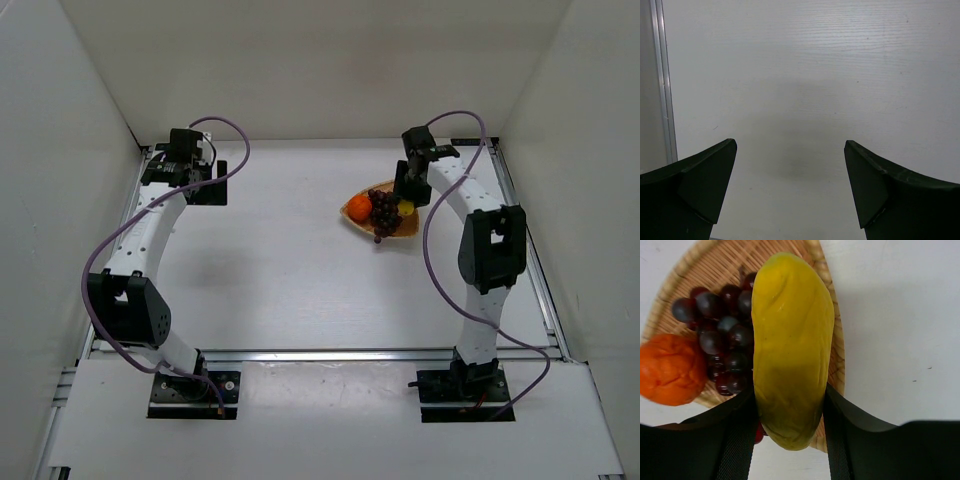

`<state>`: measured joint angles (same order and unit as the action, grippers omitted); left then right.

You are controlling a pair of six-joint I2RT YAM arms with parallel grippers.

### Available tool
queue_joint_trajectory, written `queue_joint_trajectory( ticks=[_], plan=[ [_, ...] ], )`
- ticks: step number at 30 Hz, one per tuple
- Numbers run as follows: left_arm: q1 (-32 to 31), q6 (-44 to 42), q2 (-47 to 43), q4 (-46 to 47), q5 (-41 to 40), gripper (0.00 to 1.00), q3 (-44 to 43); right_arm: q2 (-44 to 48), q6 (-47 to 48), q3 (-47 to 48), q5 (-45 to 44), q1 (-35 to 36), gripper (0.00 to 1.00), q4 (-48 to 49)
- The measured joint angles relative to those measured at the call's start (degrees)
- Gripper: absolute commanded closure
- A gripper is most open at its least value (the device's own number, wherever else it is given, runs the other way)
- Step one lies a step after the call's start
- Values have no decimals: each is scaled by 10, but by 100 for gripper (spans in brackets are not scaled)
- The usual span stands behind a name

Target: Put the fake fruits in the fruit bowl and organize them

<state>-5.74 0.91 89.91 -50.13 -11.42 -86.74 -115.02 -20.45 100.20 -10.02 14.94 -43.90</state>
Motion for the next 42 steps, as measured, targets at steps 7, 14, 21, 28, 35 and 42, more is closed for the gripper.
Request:
queue_joint_trajectory(
  ticks=[7, 14, 21, 28, 35, 42],
  plan=[
    [0, -2, 0, 0, 0, 0, 3, -12, 19, 0, -1, -6, 31, -15],
    [0, -3, 0, 0, -1, 0, 3, -7, 33, -3, 8, -11, 16, -17],
    [1, -7, -1, 0, -5, 0, 3, 117, 43, -55, 12, -18, 1, -28],
    [21, -9, -22, 1, -13, 0, 9, 331, 24, -174, 68, -201, 1, -9],
    [57, -8, -50, 4, -13, 0, 40, 408, -30, -337, 94, -295, 1, -27],
    [101, -6, -77, 8, 3, 0, 68, 425, -55, -371, 104, -295, 1, -29]
  ],
)
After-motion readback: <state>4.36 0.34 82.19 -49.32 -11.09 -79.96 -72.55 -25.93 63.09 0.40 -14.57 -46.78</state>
